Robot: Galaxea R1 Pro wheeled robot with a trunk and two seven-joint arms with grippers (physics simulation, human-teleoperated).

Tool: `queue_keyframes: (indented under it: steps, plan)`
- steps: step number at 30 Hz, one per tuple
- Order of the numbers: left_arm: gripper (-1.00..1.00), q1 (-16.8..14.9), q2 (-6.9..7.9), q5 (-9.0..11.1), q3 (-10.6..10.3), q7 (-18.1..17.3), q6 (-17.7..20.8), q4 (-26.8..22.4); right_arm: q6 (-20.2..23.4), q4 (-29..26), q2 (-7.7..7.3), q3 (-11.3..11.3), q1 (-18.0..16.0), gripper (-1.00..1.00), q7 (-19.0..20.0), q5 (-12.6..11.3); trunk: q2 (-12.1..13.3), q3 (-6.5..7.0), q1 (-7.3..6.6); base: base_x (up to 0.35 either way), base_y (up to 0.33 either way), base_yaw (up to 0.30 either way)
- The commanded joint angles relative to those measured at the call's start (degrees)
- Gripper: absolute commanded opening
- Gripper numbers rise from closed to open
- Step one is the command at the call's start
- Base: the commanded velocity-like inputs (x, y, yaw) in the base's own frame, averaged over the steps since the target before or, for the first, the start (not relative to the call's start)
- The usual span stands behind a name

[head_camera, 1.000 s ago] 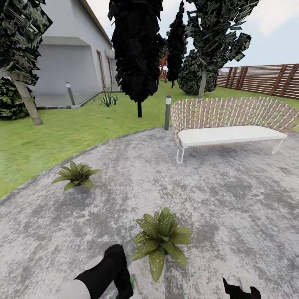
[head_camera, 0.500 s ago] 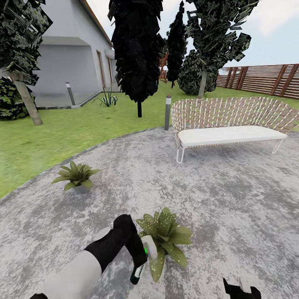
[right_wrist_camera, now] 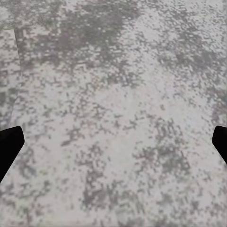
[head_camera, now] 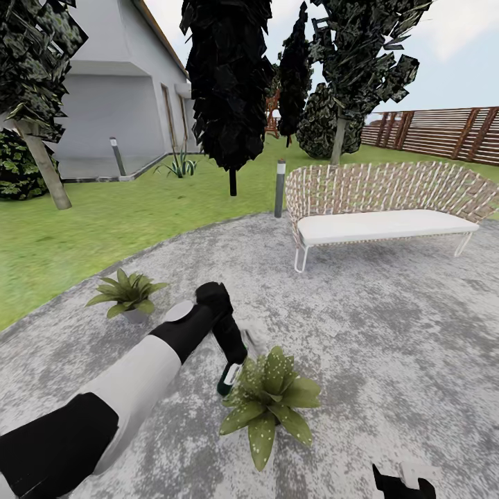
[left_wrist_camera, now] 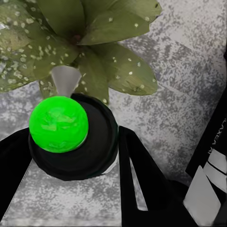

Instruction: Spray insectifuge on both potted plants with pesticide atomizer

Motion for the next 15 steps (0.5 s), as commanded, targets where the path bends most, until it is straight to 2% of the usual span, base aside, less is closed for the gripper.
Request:
queue_keyframes:
  steps: [1,3,4,5,7,8,13,15]
  plan:
    - [-1.00,-0.57,-0.36,-2.07,-0.02,-1.44,0.83,0.63,-0.22,0.02,0.02,-0.49,-0.05,1.00,0.44,0.17,-0.02,-0.06,-0.01,0.000,0.000,0.000]
    - [-1.00,-1.13,-0.79,-5.75,-0.35,-3.83,0.94,2.07,-0.22,0.00,0.01,-0.49,-0.05,1.00,0.45,0.17,-0.02,-0.06,-0.01,0.000,0.000,0.000]
    - [-1.00,-1.14,-0.80,-7.87,-1.53,-4.99,0.94,2.83,-0.22,-0.03,0.00,-0.49,-0.05,1.00,0.44,0.17,-0.02,-0.06,-0.01,0.000,0.000,0.000]
    - [-1.00,-1.11,-0.77,-8.95,-2.55,-4.99,0.95,3.27,-0.22,-0.03,0.00,-0.49,-0.05,1.00,0.44,0.17,-0.02,-0.06,-0.01,0.000,0.000,0.000]
    - [-1.00,-0.85,-0.73,-10.78,-6.25,-4.99,0.95,4.10,-0.22,-0.06,0.00,-0.49,-0.05,1.00,0.44,0.17,-0.02,-0.06,-0.01,0.000,0.000,0.000]
    - [-1.00,-0.60,-0.79,-11.20,-8.28,-4.99,1.04,4.28,-0.22,-0.07,0.00,-0.49,-0.05,1.00,0.44,0.17,-0.02,-0.06,-0.01,0.000,0.000,0.000]
    - [-1.00,-0.22,-0.85,-11.20,-8.70,-4.99,1.16,4.29,-0.22,-0.04,0.00,-0.49,-0.05,1.00,0.44,0.16,-0.02,-0.06,-0.01,0.000,0.000,-0.006]
    - [-1.00,-0.16,-0.93,-11.20,-8.72,-4.99,1.08,4.31,-0.22,-0.04,0.00,-0.49,-0.05,1.00,0.44,0.17,-0.02,-0.06,-0.01,0.000,0.000,-0.176]
